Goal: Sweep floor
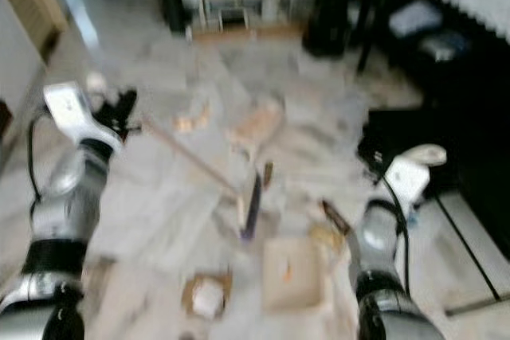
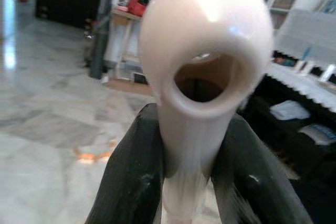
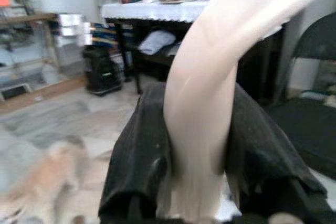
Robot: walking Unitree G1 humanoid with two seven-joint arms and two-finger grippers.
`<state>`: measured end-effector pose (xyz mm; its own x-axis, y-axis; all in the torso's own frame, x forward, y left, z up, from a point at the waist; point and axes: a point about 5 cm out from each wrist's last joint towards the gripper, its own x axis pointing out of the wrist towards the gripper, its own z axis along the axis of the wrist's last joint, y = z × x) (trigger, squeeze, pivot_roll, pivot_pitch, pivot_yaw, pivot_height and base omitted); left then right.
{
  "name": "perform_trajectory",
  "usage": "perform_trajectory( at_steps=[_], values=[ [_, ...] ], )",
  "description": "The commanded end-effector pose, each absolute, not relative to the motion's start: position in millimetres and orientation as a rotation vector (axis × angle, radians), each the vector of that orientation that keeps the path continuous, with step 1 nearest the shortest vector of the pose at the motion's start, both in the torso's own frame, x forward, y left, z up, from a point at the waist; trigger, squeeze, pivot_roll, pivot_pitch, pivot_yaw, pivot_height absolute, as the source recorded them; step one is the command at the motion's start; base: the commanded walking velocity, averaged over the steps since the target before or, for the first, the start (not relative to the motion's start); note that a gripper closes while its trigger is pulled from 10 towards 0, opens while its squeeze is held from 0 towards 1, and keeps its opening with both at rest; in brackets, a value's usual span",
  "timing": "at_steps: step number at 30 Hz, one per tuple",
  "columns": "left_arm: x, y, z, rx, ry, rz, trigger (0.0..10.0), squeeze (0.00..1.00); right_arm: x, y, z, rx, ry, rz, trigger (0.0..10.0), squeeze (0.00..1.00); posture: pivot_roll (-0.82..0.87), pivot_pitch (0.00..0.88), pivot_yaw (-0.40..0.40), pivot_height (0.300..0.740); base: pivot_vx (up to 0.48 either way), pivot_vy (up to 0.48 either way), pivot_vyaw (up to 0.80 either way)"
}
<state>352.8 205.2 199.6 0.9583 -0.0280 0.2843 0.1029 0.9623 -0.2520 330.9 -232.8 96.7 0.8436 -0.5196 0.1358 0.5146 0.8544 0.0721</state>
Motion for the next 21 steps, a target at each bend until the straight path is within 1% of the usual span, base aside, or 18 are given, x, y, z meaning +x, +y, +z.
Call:
perform_trajectory(
  at_steps=[1, 12, 21],
  values=[
    [351.9, 207.0, 212.0, -0.246, -0.342, -0.069, 10.0, 0.00, 330.2, -235.1, 99.1, 0.051, -0.171, -0.558, 10.0, 0.00, 0.11, 0.049, 0.028, 0.740, 0.000, 0.000, 0.00],
    [352.2, 206.2, 209.9, -0.257, -0.331, -0.074, 10.0, 0.00, 330.1, -235.1, 99.8, 0.041, -0.179, -0.558, 10.0, 0.00, 0.11, 0.046, 0.027, 0.740, 0.000, 0.000, 0.00],
    [352.7, 206.2, 209.5, -0.259, -0.328, -0.078, 10.0, 0.00, 330.5, -234.3, 99.7, 0.057, -0.177, -0.556, 10.0, 0.00, 0.10, 0.038, 0.030, 0.740, 0.000, 0.311, 0.00]
  ],
)
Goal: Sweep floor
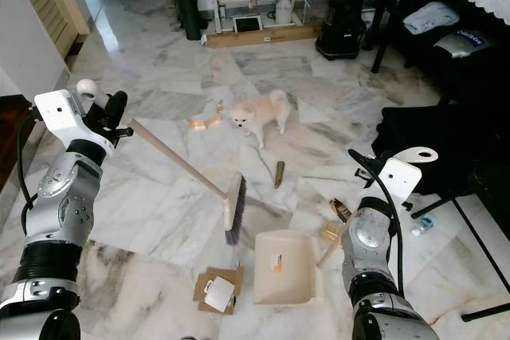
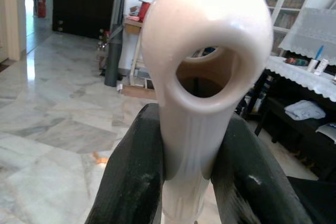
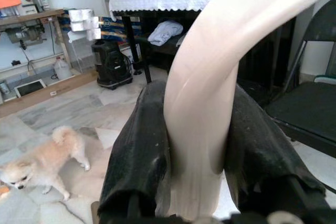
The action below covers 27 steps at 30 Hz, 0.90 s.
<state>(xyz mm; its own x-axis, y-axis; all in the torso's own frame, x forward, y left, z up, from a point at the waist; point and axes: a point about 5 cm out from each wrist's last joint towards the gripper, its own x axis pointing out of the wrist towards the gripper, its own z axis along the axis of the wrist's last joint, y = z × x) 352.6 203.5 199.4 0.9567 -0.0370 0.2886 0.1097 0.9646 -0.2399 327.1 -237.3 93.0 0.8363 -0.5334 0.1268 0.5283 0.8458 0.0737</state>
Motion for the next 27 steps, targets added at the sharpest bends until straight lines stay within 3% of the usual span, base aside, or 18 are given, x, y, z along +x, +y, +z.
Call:
perform_trajectory(
  at_steps=[1, 13, 21, 27],
  values=[
    [352.8, 206.3, 209.2, -0.260, -0.327, -0.079, 10.0, 0.00, 330.4, -234.1, 99.5, 0.058, -0.177, -0.557, 10.0, 0.00, 0.10, 0.034, 0.030, 0.740, 0.000, 0.319, 0.00],
    [354.0, 203.9, 208.8, -0.262, -0.323, -0.092, 10.0, 0.00, 331.0, -234.4, 100.2, 0.054, -0.177, -0.559, 10.0, 0.00, 0.10, 0.013, 0.032, 0.740, 0.000, 0.324, 0.00],
    [354.8, 204.2, 209.2, -0.262, -0.321, -0.091, 10.0, 0.00, 332.8, -233.6, 101.8, 0.057, -0.177, -0.557, 10.0, 0.00, 0.11, 0.015, 0.030, 0.740, 0.000, 0.000, 0.00],
    [355.3, 203.7, 210.1, -0.258, -0.324, -0.092, 10.0, 0.00, 332.8, -234.7, 101.9, 0.055, -0.175, -0.562, 10.0, 0.00, 0.11, 0.022, 0.030, 0.740, 0.000, 0.382, 0.00]
  ],
)
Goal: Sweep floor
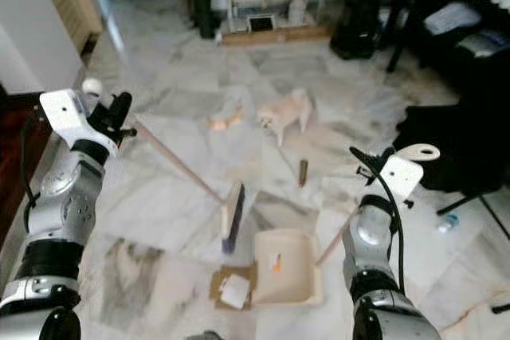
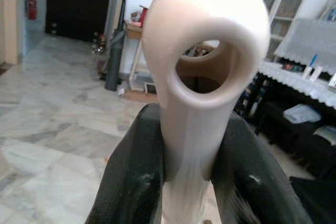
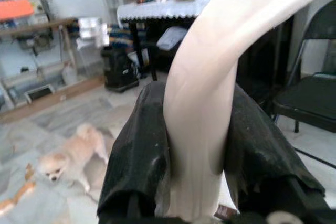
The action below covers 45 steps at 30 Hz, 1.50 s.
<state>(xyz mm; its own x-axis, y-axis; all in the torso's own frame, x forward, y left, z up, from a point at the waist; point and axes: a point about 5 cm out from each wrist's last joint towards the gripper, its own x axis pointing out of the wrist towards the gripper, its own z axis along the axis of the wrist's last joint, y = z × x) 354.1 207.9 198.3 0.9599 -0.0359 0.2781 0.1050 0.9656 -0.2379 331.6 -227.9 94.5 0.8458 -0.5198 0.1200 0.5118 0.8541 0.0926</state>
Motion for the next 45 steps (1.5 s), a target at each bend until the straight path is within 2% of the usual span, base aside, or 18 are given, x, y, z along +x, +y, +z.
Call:
perform_trajectory(
  at_steps=[1, 24, 45],
  values=[
    [355, 204, 210, -0.258, -0.324, -0.092, 10.0, 0.00, 333, -235, 102, 0.055, -0.175, -0.562, 10.0, 0.00, 0.11, 0.022, 0.030, 0.740, 0.000, 0.000, 0.00],
    [351, 206, 198, -0.187, -0.267, -0.093, 10.0, 0.00, 328, -239, 96, 0.015, -0.156, -0.552, 10.0, 0.00, 0.12, 0.070, 0.036, 0.740, 0.000, 0.000, 0.00],
    [334, 211, 191, -0.112, -0.220, -0.104, 10.0, 0.00, 323, -232, 89, -0.017, -0.170, -0.489, 10.0, 0.00, 0.17, 0.184, 0.067, 0.740, 0.000, 0.000, 0.00]
  ],
)
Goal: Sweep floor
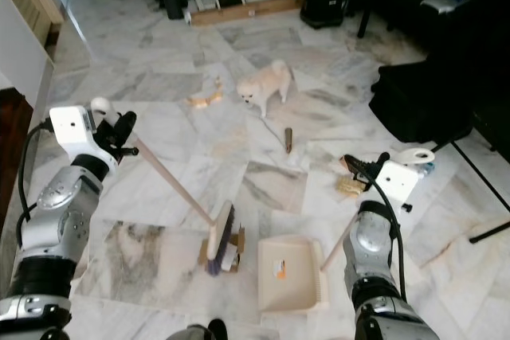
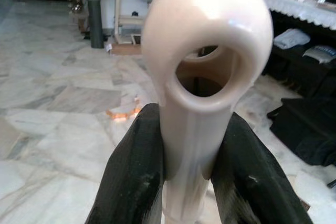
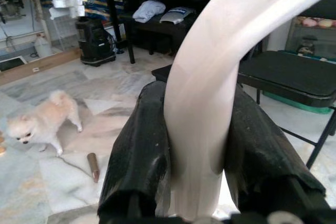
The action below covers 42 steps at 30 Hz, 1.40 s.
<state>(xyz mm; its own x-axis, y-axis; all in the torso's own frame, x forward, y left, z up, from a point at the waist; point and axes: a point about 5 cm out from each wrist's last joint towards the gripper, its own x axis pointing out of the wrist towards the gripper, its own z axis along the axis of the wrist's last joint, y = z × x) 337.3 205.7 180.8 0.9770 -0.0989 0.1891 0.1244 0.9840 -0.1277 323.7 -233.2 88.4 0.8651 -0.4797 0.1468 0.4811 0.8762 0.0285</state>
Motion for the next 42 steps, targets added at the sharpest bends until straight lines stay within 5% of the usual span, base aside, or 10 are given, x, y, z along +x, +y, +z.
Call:
perform_trajectory(
  at_steps=[1, 16, 20, 28, 42],
  values=[
    [333, 212, 191, -0.106, -0.217, -0.102, 10.0, 0.00, 323, -231, 89, -0.024, -0.169, -0.485, 10.0, 0.00, 0.18, 0.188, 0.069, 0.740, 0.000, 0.000, 0.00],
    [323, 213, 194, -0.084, -0.185, -0.116, 10.0, 0.00, 321, -233, 81, -0.092, -0.115, -0.499, 10.0, 0.00, 0.20, 0.234, 0.093, 0.740, 0.000, 0.000, 0.00],
    [322, 209, 194, -0.092, -0.175, -0.128, 10.0, 0.00, 326, -235, 83, -0.247, -0.062, -0.565, 10.0, 0.00, 0.20, 0.231, 0.095, 0.740, 0.000, 0.000, 0.00],
    [323, 207, 196, -0.097, -0.174, -0.135, 10.0, 0.00, 335, -220, 99, -0.308, -0.165, -0.513, 10.0, 0.00, 0.19, 0.221, 0.093, 0.740, 0.000, 0.000, 0.00],
    [324, 207, 201, -0.110, -0.191, -0.135, 10.0, 0.00, 344, -213, 104, -0.087, -0.138, -0.494, 10.0, 0.00, 0.20, 0.222, 0.090, 0.740, 0.000, 0.000, 0.00]
  ],
)
